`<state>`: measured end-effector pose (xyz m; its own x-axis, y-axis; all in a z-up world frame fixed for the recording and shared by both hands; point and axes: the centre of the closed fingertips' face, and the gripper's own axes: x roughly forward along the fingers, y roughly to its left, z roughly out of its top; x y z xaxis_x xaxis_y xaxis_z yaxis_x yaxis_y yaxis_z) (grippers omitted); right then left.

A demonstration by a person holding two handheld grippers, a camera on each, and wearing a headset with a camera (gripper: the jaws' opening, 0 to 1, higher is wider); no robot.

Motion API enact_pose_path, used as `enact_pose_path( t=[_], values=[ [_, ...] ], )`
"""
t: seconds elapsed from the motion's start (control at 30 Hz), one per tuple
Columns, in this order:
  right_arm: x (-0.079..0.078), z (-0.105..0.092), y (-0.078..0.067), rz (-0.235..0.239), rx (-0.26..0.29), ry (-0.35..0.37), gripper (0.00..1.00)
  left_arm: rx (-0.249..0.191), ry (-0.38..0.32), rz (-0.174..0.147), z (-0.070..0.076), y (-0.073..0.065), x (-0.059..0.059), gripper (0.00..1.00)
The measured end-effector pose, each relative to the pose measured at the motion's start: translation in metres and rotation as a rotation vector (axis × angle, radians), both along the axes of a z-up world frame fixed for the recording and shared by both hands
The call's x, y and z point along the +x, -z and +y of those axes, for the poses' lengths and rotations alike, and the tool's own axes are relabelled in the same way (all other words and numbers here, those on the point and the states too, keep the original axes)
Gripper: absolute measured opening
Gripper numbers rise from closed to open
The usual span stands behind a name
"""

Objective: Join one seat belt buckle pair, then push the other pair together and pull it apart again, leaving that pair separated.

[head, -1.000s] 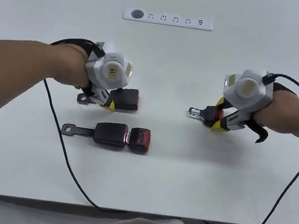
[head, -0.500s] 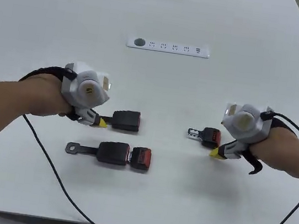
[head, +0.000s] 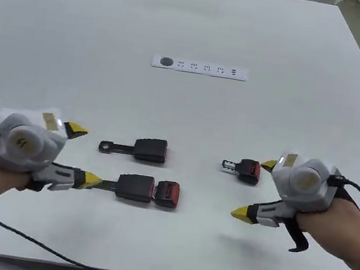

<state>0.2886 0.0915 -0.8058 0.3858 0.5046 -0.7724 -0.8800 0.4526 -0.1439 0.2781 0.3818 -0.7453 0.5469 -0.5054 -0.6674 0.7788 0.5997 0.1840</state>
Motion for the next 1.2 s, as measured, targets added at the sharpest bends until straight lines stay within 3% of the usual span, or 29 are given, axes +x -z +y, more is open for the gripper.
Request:
enact_pose_path(
  t=[0.07, 0.2, 0.47, 0.57, 0.67, 0.77, 1.2],
  values=[
    [-0.006, 0.003, -0.004, 0.002, 0.025, 0.02, 0.81, -0.021, -0.05, 0.004, 0.009, 0.001, -0.008, 0.67],
    [-0.012, 0.0, -0.012, -0.01, 0.08, 0.075, 0.86, -0.002, -0.058, 0.015, 0.016, 0.01, -0.021, 0.75],
    [-0.026, -0.02, -0.019, -0.006, 0.132, 0.178, 0.94, -0.034, -0.119, 0.024, 0.029, 0.012, -0.032, 0.91],
    [-0.032, -0.023, -0.02, -0.002, 0.15, 0.2, 0.95, -0.035, -0.121, 0.026, 0.03, 0.014, -0.039, 0.91],
    [-0.03, -0.025, -0.027, -0.02, 0.168, 0.237, 1.0, -0.055, -0.134, 0.023, 0.029, 0.013, -0.041, 0.96],
    [-0.028, -0.022, -0.035, -0.017, 0.23, 0.288, 1.0, -0.055, -0.147, 0.02, 0.031, 0.014, -0.041, 1.0],
    [-0.03, -0.014, -0.049, -0.043, 0.245, 0.285, 1.0, -0.049, -0.163, -0.031, 0.036, 0.004, -0.043, 1.0]
  ],
)
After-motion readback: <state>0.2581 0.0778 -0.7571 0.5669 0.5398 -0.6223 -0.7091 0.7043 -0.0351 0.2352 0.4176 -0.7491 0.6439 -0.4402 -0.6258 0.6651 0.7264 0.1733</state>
